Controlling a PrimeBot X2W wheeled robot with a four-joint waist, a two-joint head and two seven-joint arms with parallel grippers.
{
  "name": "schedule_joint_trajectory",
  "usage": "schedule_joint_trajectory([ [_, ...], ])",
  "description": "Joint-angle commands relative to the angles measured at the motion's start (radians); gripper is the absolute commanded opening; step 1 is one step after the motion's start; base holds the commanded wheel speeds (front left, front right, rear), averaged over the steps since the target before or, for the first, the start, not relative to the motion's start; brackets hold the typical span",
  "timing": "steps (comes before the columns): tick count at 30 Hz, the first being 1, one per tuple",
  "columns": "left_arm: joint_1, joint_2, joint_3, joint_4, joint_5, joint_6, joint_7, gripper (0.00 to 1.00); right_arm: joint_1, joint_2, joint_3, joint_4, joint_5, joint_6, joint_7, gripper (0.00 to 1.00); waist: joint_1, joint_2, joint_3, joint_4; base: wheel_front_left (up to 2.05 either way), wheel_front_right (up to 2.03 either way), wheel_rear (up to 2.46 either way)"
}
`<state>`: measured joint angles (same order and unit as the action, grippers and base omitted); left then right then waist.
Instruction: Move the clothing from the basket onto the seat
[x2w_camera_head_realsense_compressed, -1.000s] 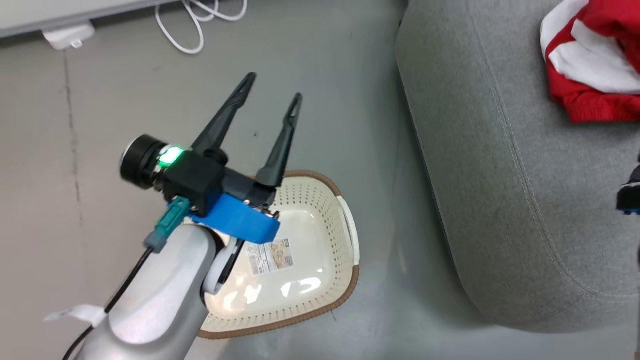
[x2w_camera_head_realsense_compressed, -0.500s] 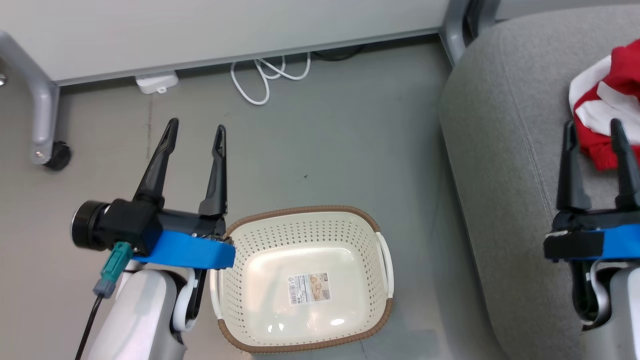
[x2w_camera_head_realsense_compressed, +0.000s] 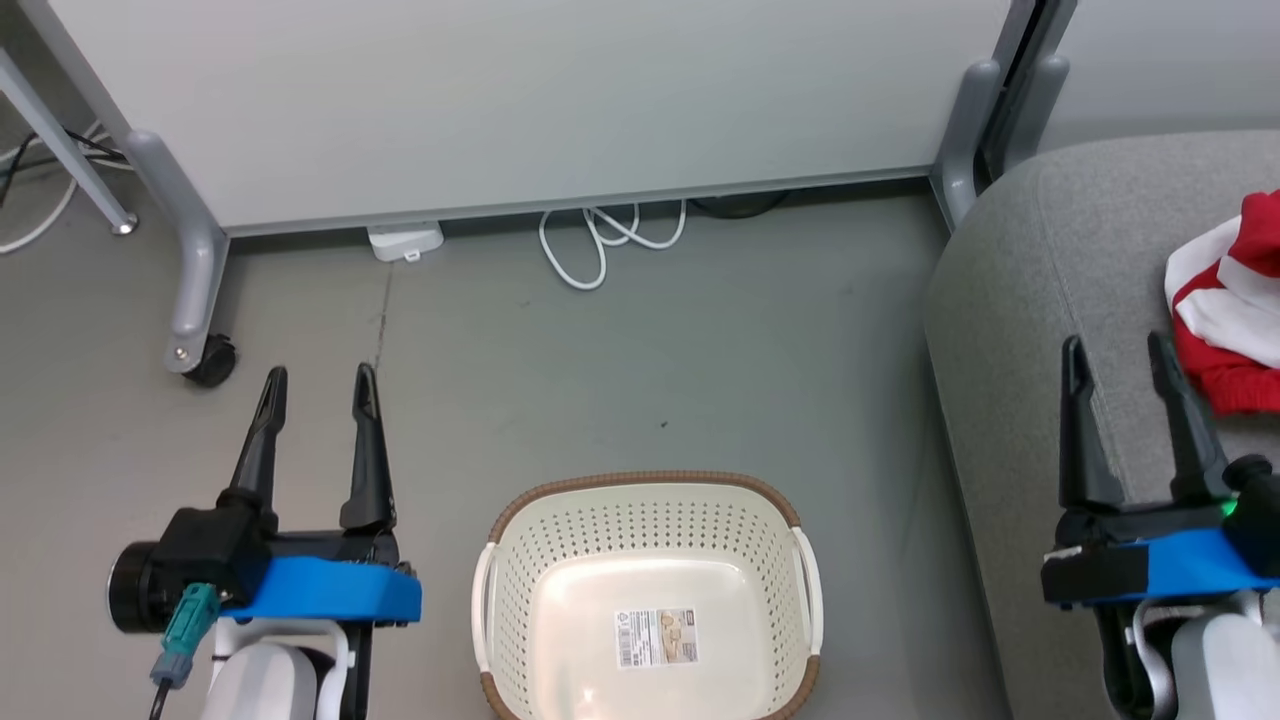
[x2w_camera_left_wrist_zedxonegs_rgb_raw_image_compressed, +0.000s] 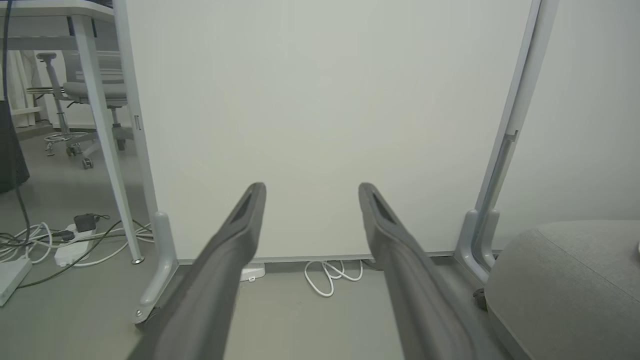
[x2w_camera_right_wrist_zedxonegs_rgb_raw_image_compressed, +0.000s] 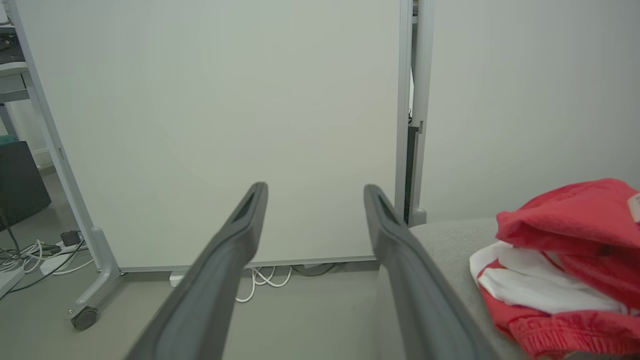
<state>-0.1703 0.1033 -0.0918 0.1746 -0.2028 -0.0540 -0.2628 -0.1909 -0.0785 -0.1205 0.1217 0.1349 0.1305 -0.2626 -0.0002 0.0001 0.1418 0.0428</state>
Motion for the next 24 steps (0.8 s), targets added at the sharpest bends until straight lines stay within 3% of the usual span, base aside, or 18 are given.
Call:
schedule_joint_trajectory([
  [1,0.022,-0.008,0.021,0.003,0.011,-0.009,-0.003,1.00,0.034,0.007,0.005,0.001,-0.008,0.001,-0.003,1.00,0.0002,-0.0001,-0.022,0.005,0.00,0.00,0.00],
  [24,0.119,-0.047,0.080,0.036,0.056,-0.061,-0.003,1.00,0.146,0.029,0.028,0.028,0.003,0.001,-0.003,1.00,0.0002,-0.0001,-0.098,0.000,0.00,0.00,0.00],
])
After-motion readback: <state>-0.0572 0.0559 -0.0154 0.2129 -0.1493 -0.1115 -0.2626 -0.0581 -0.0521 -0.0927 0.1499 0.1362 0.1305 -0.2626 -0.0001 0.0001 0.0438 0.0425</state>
